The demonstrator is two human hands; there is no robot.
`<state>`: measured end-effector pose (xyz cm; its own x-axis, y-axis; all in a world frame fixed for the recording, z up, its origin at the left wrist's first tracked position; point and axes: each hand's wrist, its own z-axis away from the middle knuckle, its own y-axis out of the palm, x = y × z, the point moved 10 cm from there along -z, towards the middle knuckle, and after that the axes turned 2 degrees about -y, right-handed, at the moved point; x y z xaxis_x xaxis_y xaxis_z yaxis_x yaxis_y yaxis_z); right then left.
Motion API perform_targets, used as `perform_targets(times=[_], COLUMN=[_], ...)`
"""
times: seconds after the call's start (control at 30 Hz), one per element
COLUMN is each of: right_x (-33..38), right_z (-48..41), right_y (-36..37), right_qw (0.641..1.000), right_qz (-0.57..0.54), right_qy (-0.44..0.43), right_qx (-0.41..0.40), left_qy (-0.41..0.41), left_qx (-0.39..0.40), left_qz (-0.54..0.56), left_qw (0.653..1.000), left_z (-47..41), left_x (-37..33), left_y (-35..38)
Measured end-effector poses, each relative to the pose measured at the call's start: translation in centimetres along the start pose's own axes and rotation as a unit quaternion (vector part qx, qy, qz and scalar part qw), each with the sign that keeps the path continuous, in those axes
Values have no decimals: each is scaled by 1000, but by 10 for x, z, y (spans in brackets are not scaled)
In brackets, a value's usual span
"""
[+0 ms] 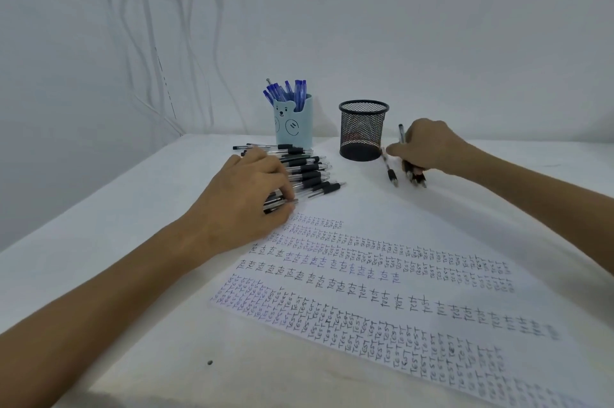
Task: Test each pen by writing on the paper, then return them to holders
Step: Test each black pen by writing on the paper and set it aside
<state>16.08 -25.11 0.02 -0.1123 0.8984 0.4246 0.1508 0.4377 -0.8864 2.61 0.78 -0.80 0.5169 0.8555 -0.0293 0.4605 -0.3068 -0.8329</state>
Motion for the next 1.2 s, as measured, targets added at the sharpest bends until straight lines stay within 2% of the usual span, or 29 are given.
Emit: perform_targets(times=[0.13, 0.37, 0.4, 0.47, 0.57, 0.63, 0.77, 0.9, 1.03, 1.13, 1.2], right_x=[11, 36, 46, 74, 109, 120, 135, 138, 123, 115, 112], right_z=[-7, 17, 23, 40, 72, 83, 98, 109, 97, 87, 84], right_y=[10, 5, 5, 6, 20, 32, 44, 37, 21, 16, 15], right_qw=[994, 977, 974, 962, 912, 889, 856, 849, 898, 915, 924], right_qz=[100, 192, 186, 115, 71, 93, 102, 91, 82, 68, 21], right_qy=[-36, -75, -109, -230, -401, -448, -505, -512, -416, -373, -361], right_qx=[6, -59, -73, -87, -36, -20, -50, -94, -122, -135, -121], left_qy=[-11, -57, -55, -52, -44, -37, -16, -16, -25, -17, 7], left_qx=[-18, -66, -76, -90, -102, -114, -134, -135, -107, -58, -10], left_qz=[-8, 44, 60, 89, 109, 110, 118, 146, 186, 175, 150], left_qw=[1000, 995, 994, 991, 988, 987, 984, 980, 976, 983, 989], left_z=[0, 2, 3, 2, 1, 1, 1, 3, 3, 2, 2], left_x=[-3, 2, 2, 1, -3, -4, -8, -9, -7, -6, -10], left_y=[-3, -17, -20, -24, -28, -32, -37, -36, -32, -22, -12])
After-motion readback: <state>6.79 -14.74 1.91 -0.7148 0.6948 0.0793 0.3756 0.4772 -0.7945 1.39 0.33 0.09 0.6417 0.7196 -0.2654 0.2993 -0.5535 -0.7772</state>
